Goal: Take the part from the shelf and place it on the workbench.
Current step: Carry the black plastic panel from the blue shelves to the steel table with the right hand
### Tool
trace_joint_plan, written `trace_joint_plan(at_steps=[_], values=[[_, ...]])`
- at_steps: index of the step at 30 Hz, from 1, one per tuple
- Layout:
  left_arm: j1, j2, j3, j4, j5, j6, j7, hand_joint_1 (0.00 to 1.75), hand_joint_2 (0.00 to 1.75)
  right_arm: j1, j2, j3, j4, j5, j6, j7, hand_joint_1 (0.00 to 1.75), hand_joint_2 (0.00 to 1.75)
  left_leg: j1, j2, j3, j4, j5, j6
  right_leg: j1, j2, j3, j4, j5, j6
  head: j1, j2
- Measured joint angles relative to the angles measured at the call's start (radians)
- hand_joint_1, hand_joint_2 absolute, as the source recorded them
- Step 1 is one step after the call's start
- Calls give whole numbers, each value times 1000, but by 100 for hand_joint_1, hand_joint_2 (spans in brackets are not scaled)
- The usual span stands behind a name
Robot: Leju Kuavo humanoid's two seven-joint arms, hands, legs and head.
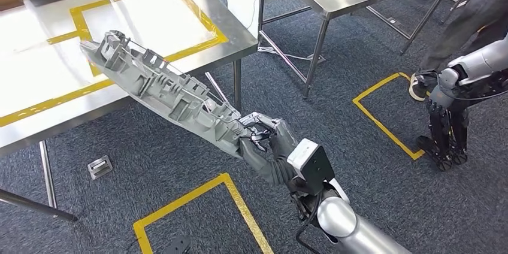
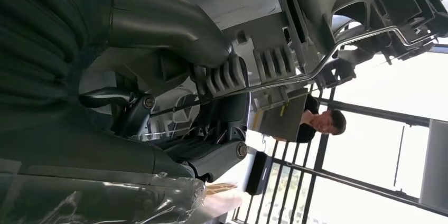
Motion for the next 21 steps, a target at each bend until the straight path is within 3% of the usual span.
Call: trace_joint_plan(at_steps=[2,3,4,6,7,8,11,13,15,17,18,19,21], values=[[-1,-1,1,0,0,1,0,0,175,1,0,0,0,0,0,0,175,175,-1,0,6,0,-8,6,-1,1,-84,128,-32,3,3,0],[0,-1,1,0,0,1,0,0,175,2,-1,0,1,0,0,0,175,175,-1,-1,11,0,-12,6,-1,2,-114,161,-27,3,3,0],[1,-1,2,0,0,1,0,0,175,2,-1,0,2,0,-1,0,175,175,-1,-2,18,1,-18,6,-1,2,-126,159,-2,3,4,0],[2,-1,3,0,0,1,0,0,175,2,-2,0,3,0,0,0,175,175,-1,-4,38,1,-31,1,-1,3,-96,51,88,-2,4,0],[1,-1,3,0,0,1,0,0,175,1,-2,0,4,0,0,0,175,175,-3,-6,45,3,-39,-3,1,4,-73,-8,123,-5,3,0],[0,-2,4,0,0,2,0,0,175,0,-1,0,4,0,0,0,175,175,-3,-6,49,4,-45,-8,3,5,-52,-58,140,-10,2,0],[-2,-3,5,0,-1,3,1,0,175,-2,-1,-1,4,0,0,-1,175,175,-1,-7,49,2,-51,-24,10,8,-32,-98,127,-25,0,0],[-2,-3,6,0,-1,3,1,0,175,-1,-1,-3,4,0,-1,0,175,175,1,-6,47,11,-63,-33,6,7,-25,-105,126,-35,0,0],[-2,-3,7,0,-1,3,1,0,175,-2,0,-4,4,0,0,0,175,175,2,-6,10,91,-100,-42,2,5,-12,-114,122,-45,-2,0],[-1,-3,8,0,-1,3,1,0,175,-3,1,-4,5,0,0,0,175,175,3,-5,-60,218,-138,-48,2,3,-2,-115,114,-50,-4,0],[0,-3,8,0,-1,2,1,0,175,-3,1,-3,5,0,0,0,175,175,4,-5,-89,260,-140,-51,2,3,3,-115,110,-50,-4,0],[2,-3,8,0,-1,2,1,0,175,-3,1,-3,6,0,0,0,175,175,5,-5,-100,263,-121,-52,2,4,9,-115,105,-49,-4,0],[2,-3,8,0,-1,2,1,0,175,-2,1,-3,8,0,0,0,175,175,7,-4,-74,172,-43,-52,1,6,29,-114,92,-44,-4,0]])
